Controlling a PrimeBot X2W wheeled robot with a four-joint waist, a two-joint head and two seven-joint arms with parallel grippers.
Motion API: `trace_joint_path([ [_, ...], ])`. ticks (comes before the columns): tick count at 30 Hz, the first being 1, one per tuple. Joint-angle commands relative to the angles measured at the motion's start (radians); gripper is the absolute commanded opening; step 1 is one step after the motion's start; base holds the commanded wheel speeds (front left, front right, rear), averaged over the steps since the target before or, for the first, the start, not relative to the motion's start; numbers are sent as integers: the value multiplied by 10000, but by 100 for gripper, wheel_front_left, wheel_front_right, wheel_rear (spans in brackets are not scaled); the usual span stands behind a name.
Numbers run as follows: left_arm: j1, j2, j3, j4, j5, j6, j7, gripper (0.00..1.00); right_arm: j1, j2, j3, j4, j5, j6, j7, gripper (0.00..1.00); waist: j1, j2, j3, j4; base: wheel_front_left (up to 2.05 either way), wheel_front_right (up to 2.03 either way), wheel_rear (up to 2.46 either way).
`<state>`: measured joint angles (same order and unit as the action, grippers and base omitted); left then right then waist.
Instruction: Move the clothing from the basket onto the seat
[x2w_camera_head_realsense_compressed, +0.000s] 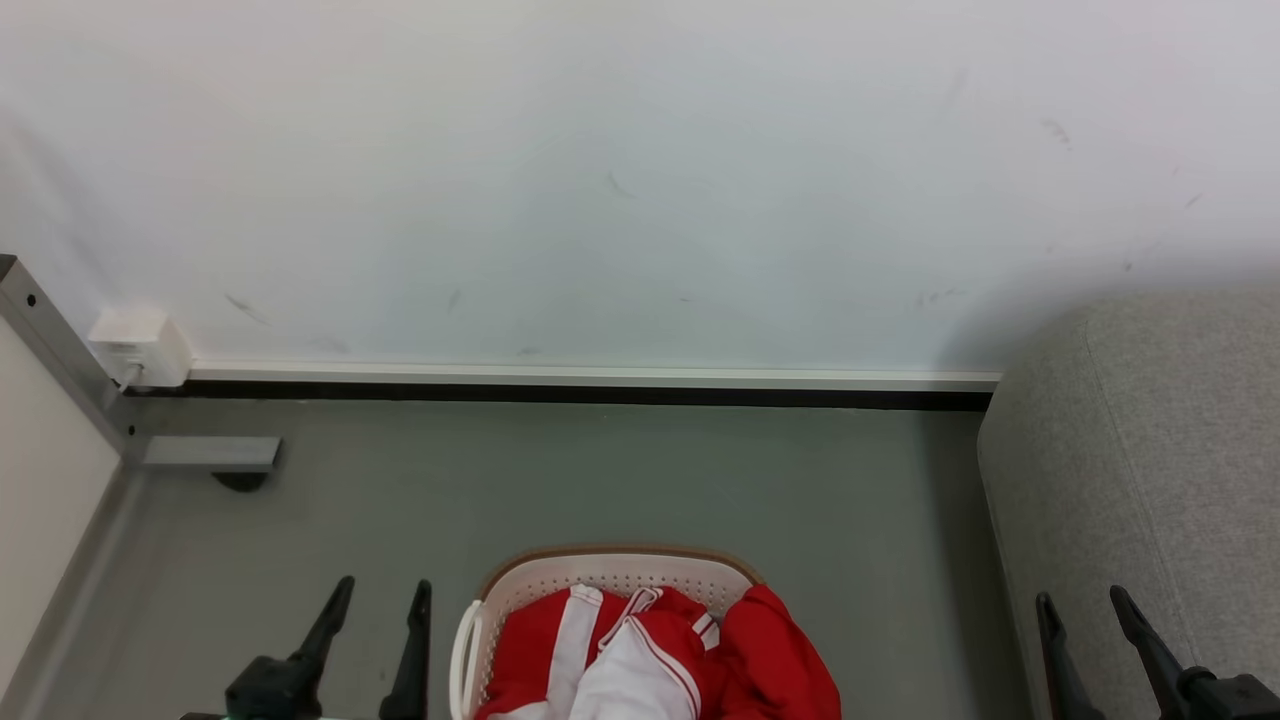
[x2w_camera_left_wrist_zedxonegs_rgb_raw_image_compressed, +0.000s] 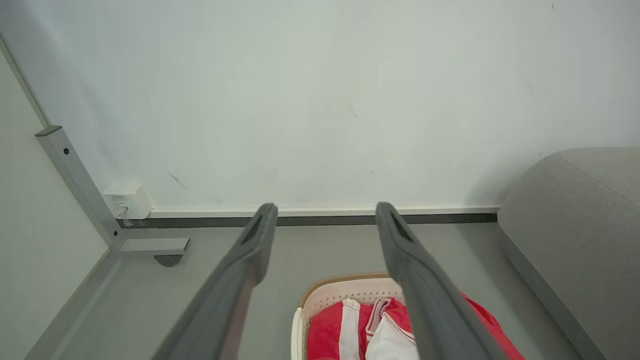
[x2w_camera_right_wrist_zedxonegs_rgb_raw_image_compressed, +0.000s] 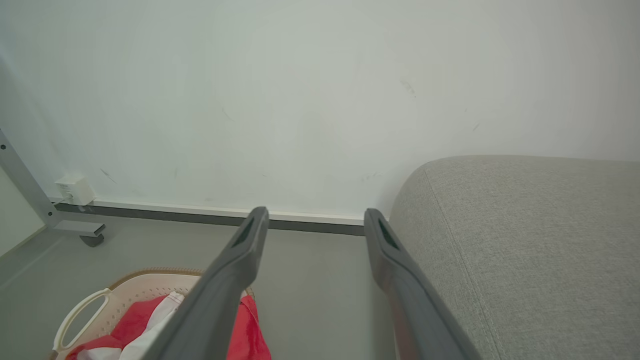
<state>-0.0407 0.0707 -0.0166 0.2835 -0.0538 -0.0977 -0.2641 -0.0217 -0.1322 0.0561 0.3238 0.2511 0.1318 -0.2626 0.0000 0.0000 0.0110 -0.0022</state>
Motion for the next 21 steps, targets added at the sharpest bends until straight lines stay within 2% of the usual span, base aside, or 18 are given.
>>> trace_joint_path([
  [1,55,-8,24,24,59,-32,-7,100,-69,-84,4,32,139,-21,-34,100,0,0,-2,-7,0,0,0],
  [12,41,-85,163,114,107,-142,-7,100,-136,-125,111,51,196,-21,-34,100,0,0,67,-146,0,0,0],
  [21,-290,-124,138,94,184,-182,-6,100,-348,-154,308,-105,163,-21,-22,100,0,0,398,-648,0,0,0],
])
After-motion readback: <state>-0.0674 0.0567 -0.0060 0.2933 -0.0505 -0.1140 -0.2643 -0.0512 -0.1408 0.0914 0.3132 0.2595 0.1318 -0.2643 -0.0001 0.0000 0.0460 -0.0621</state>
